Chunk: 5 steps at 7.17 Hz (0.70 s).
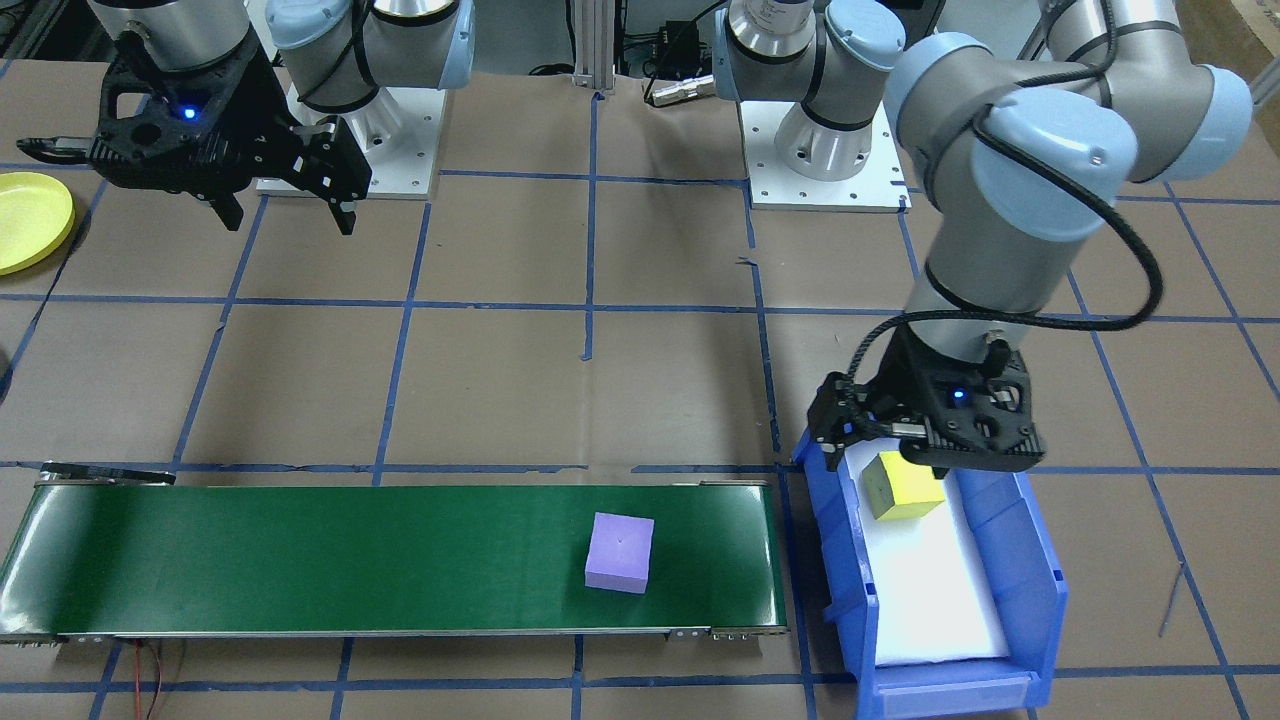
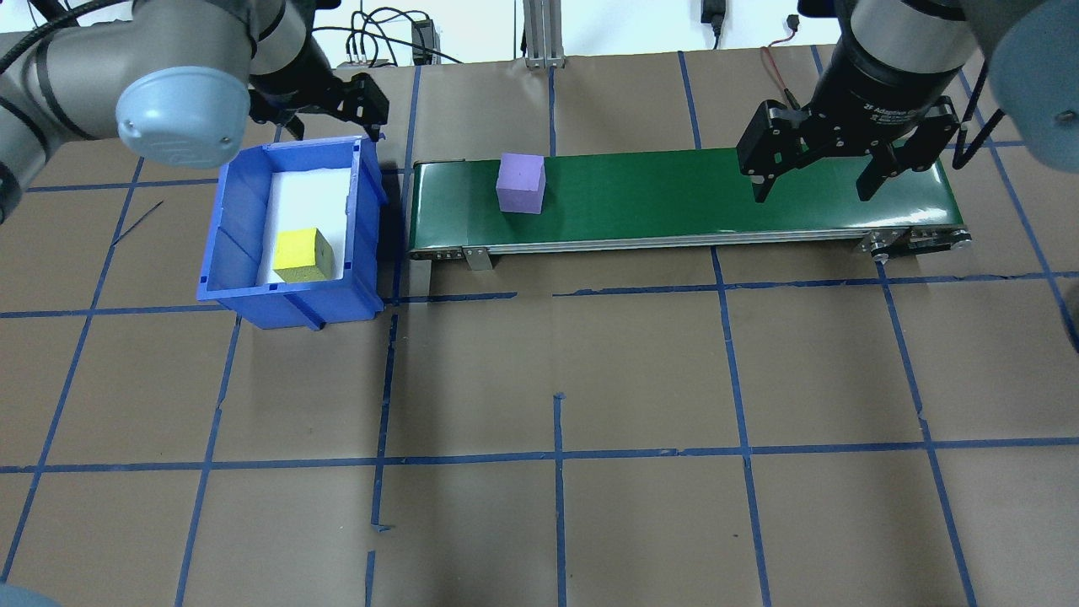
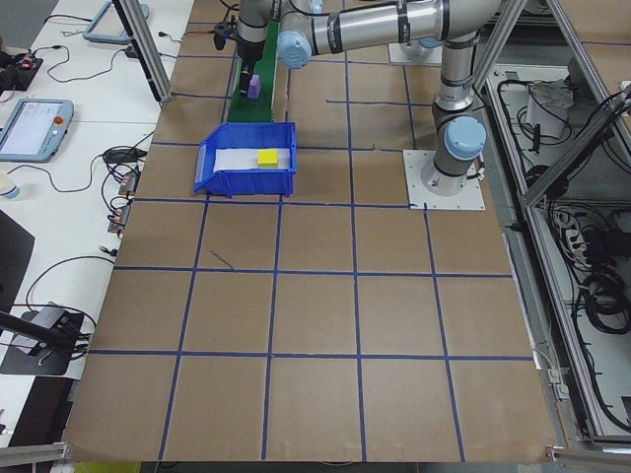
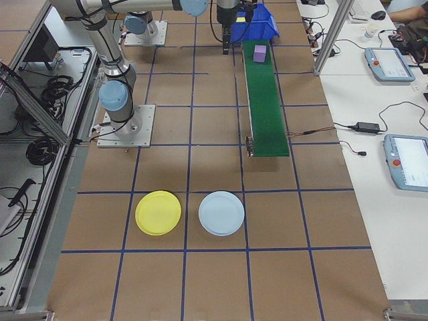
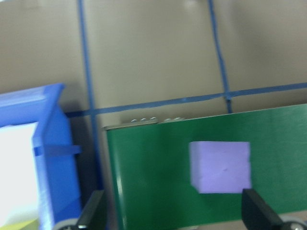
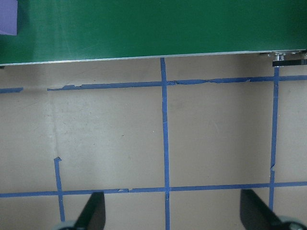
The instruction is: Move block left to right into plate
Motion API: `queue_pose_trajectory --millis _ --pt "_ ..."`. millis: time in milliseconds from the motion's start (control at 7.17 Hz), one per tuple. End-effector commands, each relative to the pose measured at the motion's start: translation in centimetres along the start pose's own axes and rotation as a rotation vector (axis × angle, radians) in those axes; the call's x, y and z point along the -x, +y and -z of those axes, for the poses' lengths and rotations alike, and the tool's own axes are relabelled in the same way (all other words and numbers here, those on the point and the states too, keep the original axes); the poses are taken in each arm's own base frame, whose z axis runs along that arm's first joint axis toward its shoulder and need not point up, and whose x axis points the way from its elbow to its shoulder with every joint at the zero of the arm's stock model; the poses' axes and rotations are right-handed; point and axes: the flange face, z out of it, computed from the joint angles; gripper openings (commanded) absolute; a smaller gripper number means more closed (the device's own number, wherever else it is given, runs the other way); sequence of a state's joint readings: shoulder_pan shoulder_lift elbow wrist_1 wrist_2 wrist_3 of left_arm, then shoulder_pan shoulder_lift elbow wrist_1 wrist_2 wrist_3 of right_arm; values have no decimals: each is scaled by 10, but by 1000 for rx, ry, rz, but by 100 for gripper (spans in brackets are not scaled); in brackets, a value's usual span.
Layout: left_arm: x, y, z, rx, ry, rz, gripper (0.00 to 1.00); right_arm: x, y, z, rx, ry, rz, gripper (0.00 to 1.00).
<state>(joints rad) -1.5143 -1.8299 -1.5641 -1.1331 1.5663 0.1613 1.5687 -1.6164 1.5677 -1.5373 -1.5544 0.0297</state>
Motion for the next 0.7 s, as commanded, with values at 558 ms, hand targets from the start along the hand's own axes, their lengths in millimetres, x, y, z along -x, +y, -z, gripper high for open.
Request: queue_pose_trajectory --millis 558 --pt "76 40 -128 225 38 -43 100 -28 -21 5 -64 -56 -16 100"
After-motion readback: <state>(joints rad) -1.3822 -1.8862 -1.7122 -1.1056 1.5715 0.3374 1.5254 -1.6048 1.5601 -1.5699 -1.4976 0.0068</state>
